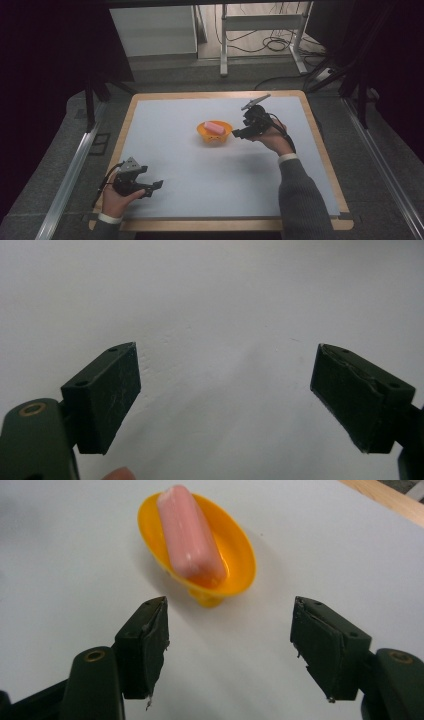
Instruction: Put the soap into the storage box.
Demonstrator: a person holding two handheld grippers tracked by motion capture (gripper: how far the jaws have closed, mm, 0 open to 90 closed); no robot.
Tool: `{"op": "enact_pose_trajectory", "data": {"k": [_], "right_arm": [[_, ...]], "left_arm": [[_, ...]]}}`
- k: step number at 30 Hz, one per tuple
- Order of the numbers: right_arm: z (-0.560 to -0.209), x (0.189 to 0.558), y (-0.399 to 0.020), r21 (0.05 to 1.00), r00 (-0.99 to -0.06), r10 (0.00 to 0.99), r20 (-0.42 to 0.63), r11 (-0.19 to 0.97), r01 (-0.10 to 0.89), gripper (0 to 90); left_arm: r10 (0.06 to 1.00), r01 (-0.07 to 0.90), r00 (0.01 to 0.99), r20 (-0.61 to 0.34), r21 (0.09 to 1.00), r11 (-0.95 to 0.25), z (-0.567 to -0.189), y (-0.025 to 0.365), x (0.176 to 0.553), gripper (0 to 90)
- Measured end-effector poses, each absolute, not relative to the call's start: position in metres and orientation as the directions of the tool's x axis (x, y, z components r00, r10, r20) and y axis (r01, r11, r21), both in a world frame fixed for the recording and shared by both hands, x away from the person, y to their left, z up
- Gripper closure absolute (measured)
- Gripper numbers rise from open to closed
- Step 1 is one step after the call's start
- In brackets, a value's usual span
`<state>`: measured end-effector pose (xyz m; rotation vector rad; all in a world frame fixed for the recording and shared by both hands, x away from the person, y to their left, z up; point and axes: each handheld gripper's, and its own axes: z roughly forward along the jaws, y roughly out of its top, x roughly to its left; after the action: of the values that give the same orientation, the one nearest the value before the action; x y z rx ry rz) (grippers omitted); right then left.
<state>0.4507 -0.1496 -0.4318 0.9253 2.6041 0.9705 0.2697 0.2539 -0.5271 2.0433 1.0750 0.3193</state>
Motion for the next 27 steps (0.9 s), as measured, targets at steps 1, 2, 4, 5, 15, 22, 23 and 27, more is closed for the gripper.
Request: {"op": "enact_pose_trajectory", "data": {"k": [1, 2, 4, 5, 15, 22, 23, 27], "right_arm": [[-0.433, 0.447, -0.154, 0.652, -0.777, 0.629, 0.023, 0.58, 0.488, 31.1], [-0.435, 0.444, -0.158, 0.655, -0.773, 0.634, 0.025, 0.574, 0.491, 31.1], [-0.438, 0.438, -0.166, 0.659, -0.762, 0.647, 0.028, 0.561, 0.5, 30.9], [-0.439, 0.435, -0.169, 0.658, -0.759, 0.65, 0.027, 0.56, 0.503, 30.8], [-0.459, 0.395, -0.195, 0.68, -0.731, 0.683, 0.004, 0.534, 0.503, 30.4], [-0.474, 0.366, -0.216, 0.709, -0.704, 0.71, 0.024, 0.485, 0.512, 30.0], [-0.476, 0.363, -0.22, 0.712, -0.701, 0.713, 0.027, 0.478, 0.514, 30.0], [-0.481, 0.357, -0.228, 0.704, -0.688, 0.726, 0.023, 0.477, 0.526, 30.0]], "left_arm": [[0.782, 0.584, 0.609, -0.133, 0.742, -0.328, -0.527, 0.254, 0.27, 13.2], [0.782, 0.585, 0.609, -0.135, 0.741, -0.328, -0.527, 0.253, 0.27, 13.2], [0.781, 0.585, 0.61, -0.137, 0.742, -0.327, -0.527, 0.253, 0.27, 13.1], [0.78, 0.585, 0.61, -0.137, 0.743, -0.327, -0.527, 0.253, 0.27, 13.2], [0.782, 0.584, 0.609, -0.135, 0.743, -0.327, -0.527, 0.253, 0.269, 13.2], [0.783, 0.585, 0.608, -0.132, 0.741, -0.329, -0.527, 0.253, 0.269, 13.1], [0.784, 0.586, 0.607, -0.132, 0.741, -0.329, -0.527, 0.253, 0.269, 13.2], [0.785, 0.586, 0.606, -0.131, 0.741, -0.329, -0.527, 0.253, 0.269, 13.1]]}}
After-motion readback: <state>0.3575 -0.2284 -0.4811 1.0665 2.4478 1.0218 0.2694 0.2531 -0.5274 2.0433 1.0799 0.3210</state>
